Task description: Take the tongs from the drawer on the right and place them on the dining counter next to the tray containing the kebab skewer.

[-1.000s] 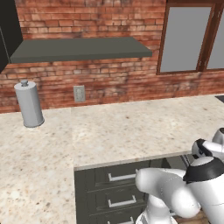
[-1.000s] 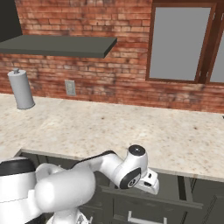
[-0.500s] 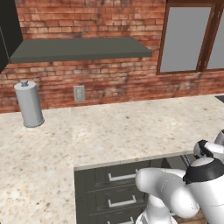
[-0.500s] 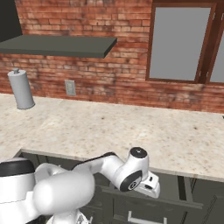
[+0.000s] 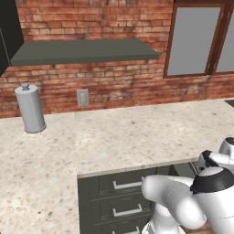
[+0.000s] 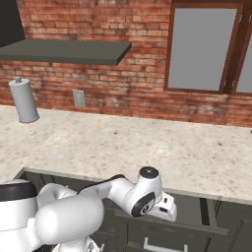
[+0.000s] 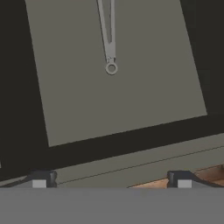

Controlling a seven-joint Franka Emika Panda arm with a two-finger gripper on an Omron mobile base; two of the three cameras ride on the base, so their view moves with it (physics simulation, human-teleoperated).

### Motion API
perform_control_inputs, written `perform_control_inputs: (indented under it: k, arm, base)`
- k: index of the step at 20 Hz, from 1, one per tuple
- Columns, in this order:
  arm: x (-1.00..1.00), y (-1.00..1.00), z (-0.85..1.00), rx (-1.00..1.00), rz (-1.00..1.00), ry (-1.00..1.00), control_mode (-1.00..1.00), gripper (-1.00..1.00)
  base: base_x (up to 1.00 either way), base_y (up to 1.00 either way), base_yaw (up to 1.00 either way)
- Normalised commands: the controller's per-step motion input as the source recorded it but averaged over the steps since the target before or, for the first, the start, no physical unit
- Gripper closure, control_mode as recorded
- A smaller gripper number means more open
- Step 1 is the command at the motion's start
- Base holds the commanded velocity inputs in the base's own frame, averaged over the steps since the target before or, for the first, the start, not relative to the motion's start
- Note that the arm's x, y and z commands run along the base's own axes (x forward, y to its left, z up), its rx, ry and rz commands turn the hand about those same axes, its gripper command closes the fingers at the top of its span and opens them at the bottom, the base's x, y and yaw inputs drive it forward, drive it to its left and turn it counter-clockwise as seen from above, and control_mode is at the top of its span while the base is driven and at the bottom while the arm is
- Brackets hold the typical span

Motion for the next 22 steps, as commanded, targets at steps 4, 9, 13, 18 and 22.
perform_control_inputs:
  k: [4, 9, 13, 18, 22]
  arm:
    - [0.0, 0.0, -0.03, -0.04, 0.13, 0.03, -1.0, -1.0]
    - [0.03, 0.0, -0.12, -0.01, 0.12, 0.03, -1.0, -1.0]
    - [0.13, 0.0, -0.13, 0.0, 0.11, 0.02, -1.0, -1.0]
    - [-0.35, 0.0, -0.46, 0.0, 0.05, 0.14, -1.0, -1.0]
    - [-0.95, -0.02, -0.77, 0.04, 0.0, 0.12, -1.0, -1.0]
  base:
    - [0.0, 0.0, 0.0]
    - [0.0, 0.0, 0.0]
    - [0.0, 0.0, 0.0]
    - [0.0, 0.0, 0.0]
    - [0.0, 0.0, 0.0]
